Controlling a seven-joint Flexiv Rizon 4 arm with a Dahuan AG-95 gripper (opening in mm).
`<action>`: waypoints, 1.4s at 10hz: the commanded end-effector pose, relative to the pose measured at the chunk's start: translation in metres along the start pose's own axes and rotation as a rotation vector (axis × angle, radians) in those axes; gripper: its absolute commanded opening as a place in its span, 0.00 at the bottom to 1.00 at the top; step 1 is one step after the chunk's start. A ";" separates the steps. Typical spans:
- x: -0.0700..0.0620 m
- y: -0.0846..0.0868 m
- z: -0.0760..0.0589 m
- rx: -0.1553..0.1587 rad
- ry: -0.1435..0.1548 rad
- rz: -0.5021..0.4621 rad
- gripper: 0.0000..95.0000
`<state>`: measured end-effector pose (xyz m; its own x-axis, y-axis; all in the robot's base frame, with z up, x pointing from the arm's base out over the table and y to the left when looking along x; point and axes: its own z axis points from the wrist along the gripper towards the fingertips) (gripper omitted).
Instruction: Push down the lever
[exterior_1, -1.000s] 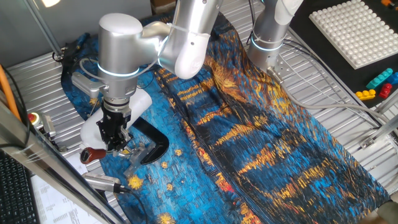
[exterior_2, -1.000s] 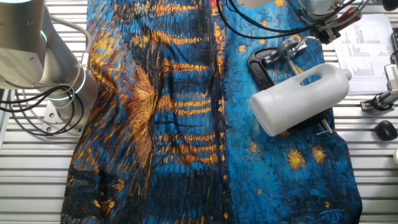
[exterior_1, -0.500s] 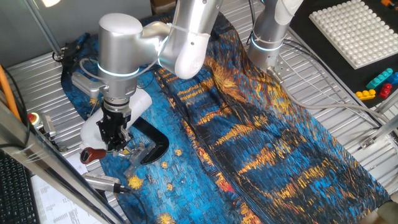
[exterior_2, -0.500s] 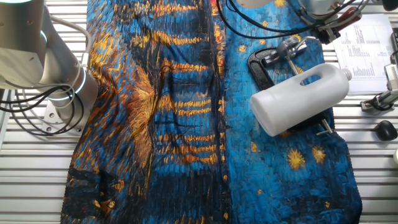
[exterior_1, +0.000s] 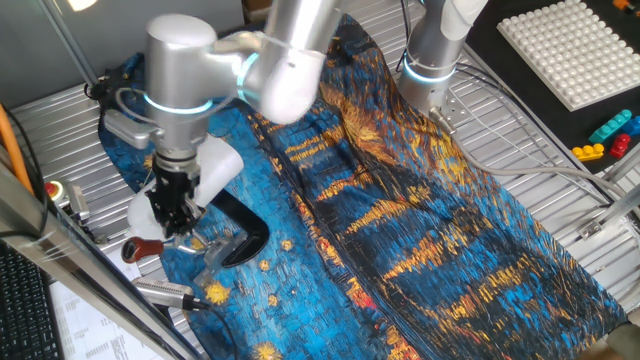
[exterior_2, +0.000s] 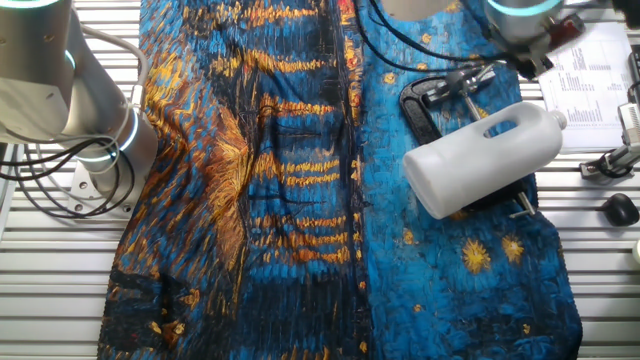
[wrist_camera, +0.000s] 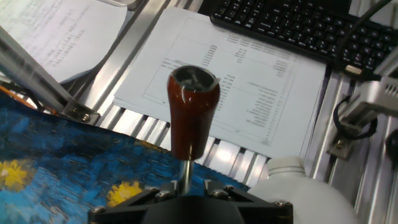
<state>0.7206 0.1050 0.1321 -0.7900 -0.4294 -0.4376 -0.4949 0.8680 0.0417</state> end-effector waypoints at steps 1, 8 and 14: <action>-0.002 0.007 0.007 -0.080 -0.082 -0.113 0.00; -0.006 0.015 0.001 0.005 0.026 -0.116 0.20; 0.006 0.016 -0.012 -0.030 0.064 -0.094 0.20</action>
<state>0.7037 0.1149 0.1424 -0.7621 -0.5245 -0.3797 -0.5799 0.8137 0.0400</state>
